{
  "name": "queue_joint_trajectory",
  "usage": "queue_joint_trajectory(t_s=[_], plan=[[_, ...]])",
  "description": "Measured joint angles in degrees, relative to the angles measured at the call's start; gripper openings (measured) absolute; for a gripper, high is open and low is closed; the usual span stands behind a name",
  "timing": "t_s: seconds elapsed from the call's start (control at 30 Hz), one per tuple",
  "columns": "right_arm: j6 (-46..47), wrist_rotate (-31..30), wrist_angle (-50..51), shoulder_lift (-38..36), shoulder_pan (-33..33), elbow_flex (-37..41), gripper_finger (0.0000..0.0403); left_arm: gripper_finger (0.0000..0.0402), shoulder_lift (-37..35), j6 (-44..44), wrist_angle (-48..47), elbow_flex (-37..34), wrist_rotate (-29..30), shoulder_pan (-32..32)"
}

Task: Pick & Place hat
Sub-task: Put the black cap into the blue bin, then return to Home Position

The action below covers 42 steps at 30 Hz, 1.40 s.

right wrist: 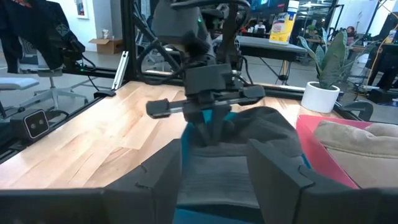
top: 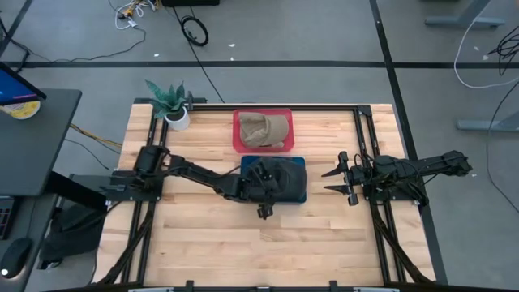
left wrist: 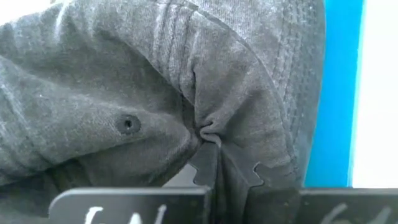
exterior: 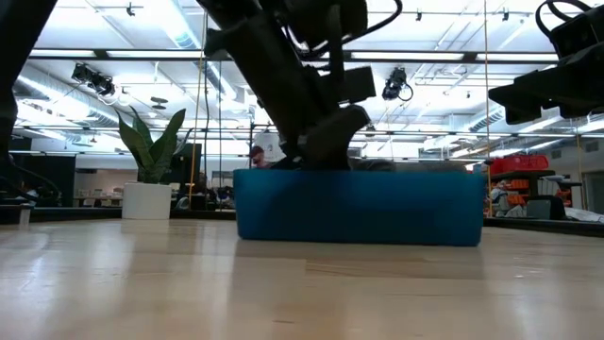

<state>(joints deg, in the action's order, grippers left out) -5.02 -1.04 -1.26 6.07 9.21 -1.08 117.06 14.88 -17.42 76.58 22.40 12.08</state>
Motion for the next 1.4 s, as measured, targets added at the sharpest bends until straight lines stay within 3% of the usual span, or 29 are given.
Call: queue_joint_trajectory(t_s=[0.2, 0.5, 0.67, 1.0, 1.27, 1.4], plan=[[0.0, 0.0, 0.0, 0.0, 0.0, 0.0, 0.0185, 0.0042, -3.8, -1.6, -3.4, -0.3, -1.9, 1.7], [0.0, 0.0, 0.0, 0.0, 0.0, 0.0, 0.0185, 0.0148, -9.3, -3.5, -5.9, -0.4, -1.5, 2.4], [0.0, 0.0, 0.0, 0.0, 0.0, 0.0, 0.0185, 0.0183, -10.6, -4.2, -5.4, -0.3, -1.5, 2.4], [0.0, 0.0, 0.0, 0.0, 0.0, 0.0, 0.0185, 0.0181, -13.8, -11.1, -5.4, -0.2, 2.9, 2.3], [0.0, 0.0, 0.0, 0.0, 0.0, 0.0, 0.0185, 0.0177, -15.6, -12.1, -10.5, -0.2, -9.6, 5.4], [0.0, 0.0, 0.0, 0.0, 0.0, 0.0, 0.0185, 0.0177, -15.6, -15.8, -12.5, -0.2, -8.9, 9.1]])
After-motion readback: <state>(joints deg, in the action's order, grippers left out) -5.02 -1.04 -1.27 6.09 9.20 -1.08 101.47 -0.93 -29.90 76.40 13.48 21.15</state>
